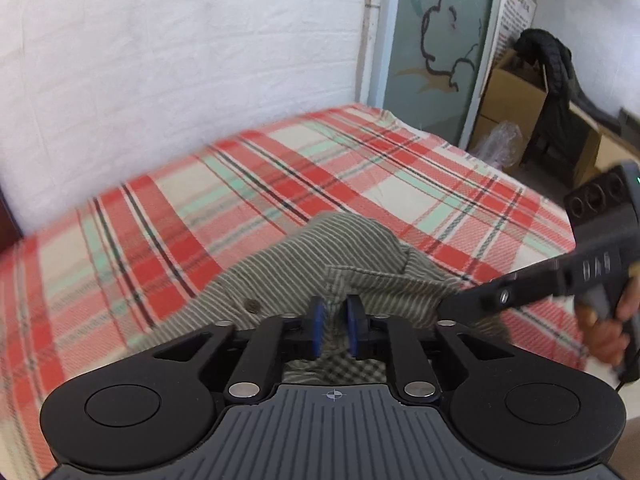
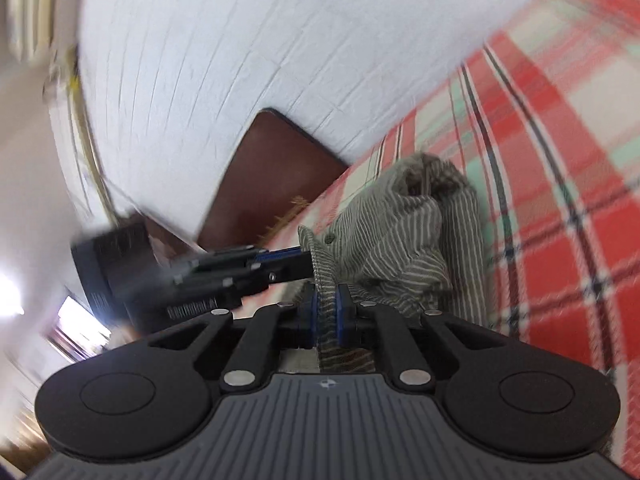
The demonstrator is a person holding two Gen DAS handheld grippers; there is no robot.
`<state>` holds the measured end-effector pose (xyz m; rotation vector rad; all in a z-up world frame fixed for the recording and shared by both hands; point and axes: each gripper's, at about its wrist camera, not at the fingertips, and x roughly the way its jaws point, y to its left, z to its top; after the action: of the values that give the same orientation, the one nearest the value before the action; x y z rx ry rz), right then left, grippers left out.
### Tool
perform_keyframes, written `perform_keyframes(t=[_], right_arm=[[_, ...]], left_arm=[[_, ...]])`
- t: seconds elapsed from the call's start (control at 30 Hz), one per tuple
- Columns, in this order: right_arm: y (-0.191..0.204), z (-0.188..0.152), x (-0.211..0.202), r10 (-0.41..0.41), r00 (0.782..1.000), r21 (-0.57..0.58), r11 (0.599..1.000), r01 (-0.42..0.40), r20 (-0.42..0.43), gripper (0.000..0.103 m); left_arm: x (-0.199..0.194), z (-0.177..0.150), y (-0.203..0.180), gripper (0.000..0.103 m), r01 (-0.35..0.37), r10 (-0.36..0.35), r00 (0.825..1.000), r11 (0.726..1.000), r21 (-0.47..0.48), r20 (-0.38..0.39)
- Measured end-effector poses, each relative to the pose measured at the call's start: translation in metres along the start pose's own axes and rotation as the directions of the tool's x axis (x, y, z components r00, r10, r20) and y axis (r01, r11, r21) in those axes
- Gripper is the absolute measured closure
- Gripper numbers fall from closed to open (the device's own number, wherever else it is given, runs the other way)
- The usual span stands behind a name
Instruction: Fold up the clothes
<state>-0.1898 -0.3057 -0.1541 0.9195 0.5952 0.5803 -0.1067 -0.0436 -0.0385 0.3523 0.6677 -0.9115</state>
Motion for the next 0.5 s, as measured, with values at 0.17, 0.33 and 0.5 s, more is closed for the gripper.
perform_keyframes(t=[0.17, 0.33, 0.5], right_arm=[[-0.018, 0.014, 0.001, 0.092, 0.995, 0.159, 0.984, -0.083, -0.046, 0.093], [-0.022, 0.026, 0.009, 0.075, 0.993, 0.208, 0.977, -0.055, -0.09, 0.093], [-0.027, 0.031, 0.013, 0.081, 0.99, 0.247, 0.968, -0.05, -0.119, 0.093]], left_arm=[[-0.024, -0.009, -0.038, 0.067, -0.178, 0.154, 0.983, 0.94, 0.291, 0.104], [-0.03, -0.027, -0.09, 0.067, -0.276, 0.216, 0.961, 0.724, 0.632, 0.172], [-0.024, -0.038, -0.104, 0.064, -0.309, 0.255, 0.948, 0.587, 0.749, 0.191]])
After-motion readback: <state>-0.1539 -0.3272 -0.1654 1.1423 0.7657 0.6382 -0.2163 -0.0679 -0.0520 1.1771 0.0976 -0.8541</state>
